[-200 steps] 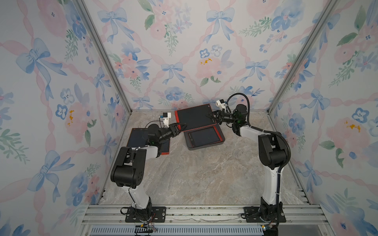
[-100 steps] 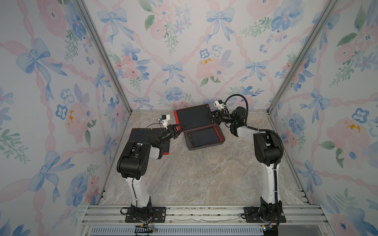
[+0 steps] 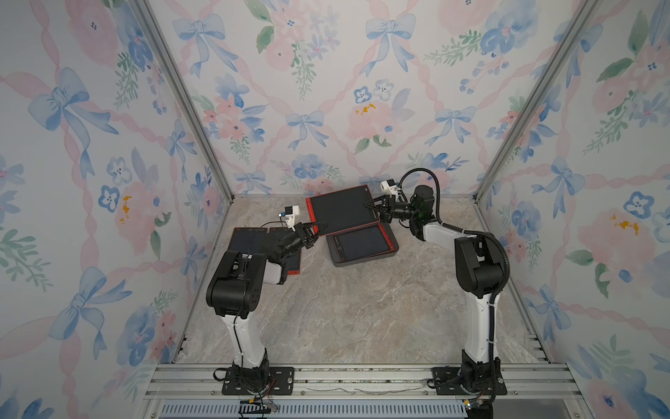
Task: Take out the writing tablet from the storage box
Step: Pick up the writing tablet from the storage box, then place the writing tablet at the corner of the board.
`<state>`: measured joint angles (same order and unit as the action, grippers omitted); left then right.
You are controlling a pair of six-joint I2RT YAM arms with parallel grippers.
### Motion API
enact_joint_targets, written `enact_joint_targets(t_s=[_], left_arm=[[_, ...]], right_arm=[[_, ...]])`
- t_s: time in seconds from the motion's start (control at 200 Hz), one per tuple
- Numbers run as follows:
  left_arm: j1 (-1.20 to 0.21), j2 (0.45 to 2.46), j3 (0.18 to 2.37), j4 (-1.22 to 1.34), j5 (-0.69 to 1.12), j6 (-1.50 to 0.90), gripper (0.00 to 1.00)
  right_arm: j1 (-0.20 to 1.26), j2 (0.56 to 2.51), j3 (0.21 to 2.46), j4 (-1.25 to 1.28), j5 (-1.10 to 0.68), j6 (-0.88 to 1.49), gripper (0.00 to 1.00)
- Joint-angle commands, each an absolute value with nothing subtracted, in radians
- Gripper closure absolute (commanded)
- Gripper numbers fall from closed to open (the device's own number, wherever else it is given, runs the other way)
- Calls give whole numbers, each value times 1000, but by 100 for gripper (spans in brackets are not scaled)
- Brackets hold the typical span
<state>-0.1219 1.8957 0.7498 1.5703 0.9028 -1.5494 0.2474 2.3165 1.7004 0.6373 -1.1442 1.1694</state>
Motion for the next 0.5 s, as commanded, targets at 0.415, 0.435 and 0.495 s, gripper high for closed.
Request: enact_joint_targets(t_s=[0.415,0.435,0.495], left_arm=[[-29,1602,608,943,571,-1146,100],[-23,1595,600,939,565,-1148,100],[0,1571,573,930,549,-1159,100]], right_arm=[[201,2034,1666,59,-679,670,18],[202,2024,1669,29,-649,645,18],[210,1999,1672,-50,-571,571,16]])
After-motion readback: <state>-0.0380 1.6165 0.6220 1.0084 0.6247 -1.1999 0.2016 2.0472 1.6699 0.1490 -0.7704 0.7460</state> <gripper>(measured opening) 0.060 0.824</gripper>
